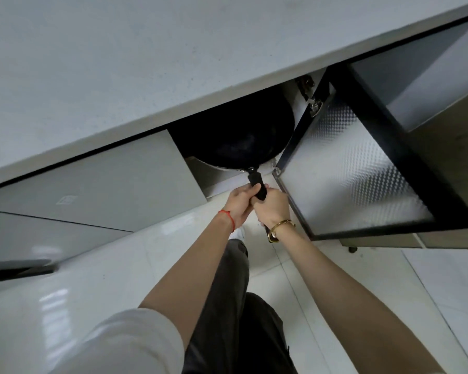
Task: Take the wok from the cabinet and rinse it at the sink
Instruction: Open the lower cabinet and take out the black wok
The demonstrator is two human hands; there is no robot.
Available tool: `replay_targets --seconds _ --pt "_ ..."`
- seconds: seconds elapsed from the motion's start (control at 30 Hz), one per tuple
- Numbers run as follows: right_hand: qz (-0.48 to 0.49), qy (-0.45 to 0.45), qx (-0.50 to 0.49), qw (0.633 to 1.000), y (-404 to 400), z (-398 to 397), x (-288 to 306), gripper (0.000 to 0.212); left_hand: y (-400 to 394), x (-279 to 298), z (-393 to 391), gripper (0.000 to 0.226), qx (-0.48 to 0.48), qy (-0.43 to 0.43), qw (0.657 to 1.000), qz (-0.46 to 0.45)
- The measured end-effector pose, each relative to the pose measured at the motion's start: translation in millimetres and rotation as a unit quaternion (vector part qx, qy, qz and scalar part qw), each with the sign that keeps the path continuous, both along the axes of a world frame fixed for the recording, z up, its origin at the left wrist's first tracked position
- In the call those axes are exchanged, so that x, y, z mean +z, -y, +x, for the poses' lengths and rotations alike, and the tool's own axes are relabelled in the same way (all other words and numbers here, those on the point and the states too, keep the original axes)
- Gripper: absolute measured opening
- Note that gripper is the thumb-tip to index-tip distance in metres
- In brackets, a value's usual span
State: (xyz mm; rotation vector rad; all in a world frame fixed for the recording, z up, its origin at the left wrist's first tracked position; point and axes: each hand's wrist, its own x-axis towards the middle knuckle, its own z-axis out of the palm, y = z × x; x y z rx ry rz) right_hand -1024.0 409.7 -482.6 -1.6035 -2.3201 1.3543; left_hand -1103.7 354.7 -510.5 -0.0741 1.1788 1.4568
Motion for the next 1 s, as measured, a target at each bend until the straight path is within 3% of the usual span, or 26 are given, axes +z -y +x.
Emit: replay_targets --seconds 0.13,1.0 --pt "-0.002 0.012 -0.011 1.0 28 34 24 0.019 27 25 33 0.035 -0.017 0.013 1.0 -0.008" --pt "-0.036 -0.029 -0.074 0.996 218 227 225 0.013 207 234 217 0.028 -0.087 -0.022 0.995 -0.039"
